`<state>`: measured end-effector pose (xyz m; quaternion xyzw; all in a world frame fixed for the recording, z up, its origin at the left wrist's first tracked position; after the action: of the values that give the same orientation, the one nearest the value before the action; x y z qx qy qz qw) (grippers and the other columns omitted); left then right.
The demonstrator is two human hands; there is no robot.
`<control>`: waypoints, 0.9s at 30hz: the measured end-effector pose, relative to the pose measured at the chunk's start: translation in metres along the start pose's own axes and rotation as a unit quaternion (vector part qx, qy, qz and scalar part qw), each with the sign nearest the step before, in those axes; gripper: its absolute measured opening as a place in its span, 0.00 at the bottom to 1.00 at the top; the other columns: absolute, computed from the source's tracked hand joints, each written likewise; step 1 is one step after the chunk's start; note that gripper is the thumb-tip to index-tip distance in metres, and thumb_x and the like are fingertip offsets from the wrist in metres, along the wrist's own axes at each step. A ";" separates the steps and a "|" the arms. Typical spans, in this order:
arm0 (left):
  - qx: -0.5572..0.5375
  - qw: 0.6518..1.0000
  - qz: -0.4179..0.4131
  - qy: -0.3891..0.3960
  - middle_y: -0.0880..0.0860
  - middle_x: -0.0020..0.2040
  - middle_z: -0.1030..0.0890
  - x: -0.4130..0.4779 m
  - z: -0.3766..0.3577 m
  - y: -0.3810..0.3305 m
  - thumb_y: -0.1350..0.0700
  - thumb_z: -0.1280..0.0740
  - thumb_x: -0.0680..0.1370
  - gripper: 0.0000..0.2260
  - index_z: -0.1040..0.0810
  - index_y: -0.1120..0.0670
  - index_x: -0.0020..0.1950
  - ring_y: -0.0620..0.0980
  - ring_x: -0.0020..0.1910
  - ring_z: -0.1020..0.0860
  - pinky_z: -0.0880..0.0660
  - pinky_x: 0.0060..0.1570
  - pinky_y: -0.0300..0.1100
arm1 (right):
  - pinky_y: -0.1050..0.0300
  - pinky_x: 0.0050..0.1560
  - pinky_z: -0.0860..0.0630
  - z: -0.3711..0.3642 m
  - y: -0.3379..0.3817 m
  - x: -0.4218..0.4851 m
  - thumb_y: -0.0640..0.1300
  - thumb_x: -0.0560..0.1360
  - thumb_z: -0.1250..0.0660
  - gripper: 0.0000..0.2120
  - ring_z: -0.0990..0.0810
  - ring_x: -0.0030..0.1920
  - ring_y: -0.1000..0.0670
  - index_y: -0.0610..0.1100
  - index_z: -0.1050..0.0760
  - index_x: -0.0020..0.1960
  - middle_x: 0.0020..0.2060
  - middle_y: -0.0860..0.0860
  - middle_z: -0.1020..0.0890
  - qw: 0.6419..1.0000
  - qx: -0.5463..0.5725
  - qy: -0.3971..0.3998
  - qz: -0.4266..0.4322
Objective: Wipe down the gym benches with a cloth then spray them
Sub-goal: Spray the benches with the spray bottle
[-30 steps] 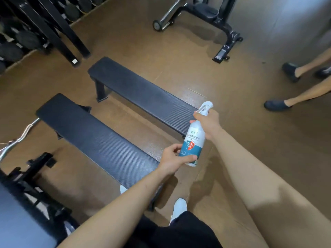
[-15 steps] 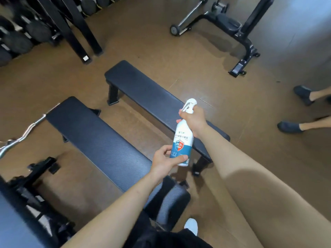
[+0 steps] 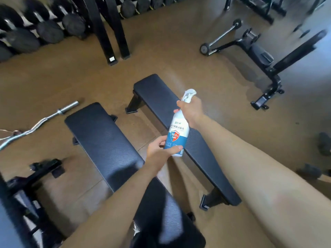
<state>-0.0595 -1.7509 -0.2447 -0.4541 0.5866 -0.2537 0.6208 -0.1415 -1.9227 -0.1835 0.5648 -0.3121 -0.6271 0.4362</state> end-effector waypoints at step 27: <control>0.039 0.999 -0.011 -0.014 0.46 0.52 0.14 0.031 -0.013 0.005 0.55 0.17 0.68 0.22 0.18 0.50 0.60 0.45 0.52 0.15 0.17 0.53 0.44 | 0.55 0.33 0.21 0.013 -0.011 0.039 0.33 0.79 0.32 0.08 0.15 0.30 0.47 0.43 0.28 0.46 0.40 0.44 0.22 0.999 -0.005 0.038 0.027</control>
<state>-0.0679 -1.7783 -0.2633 -0.4395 0.5628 -0.2766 0.6432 -0.1559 -1.9542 -0.2083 0.5773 -0.3069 -0.5949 0.4676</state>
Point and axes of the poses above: each hand's wrist, its own x-axis towards the middle knuckle, its own z-axis out of the back of the hand, y = z × x, the point moved 1 cm from there along x, towards the middle knuckle
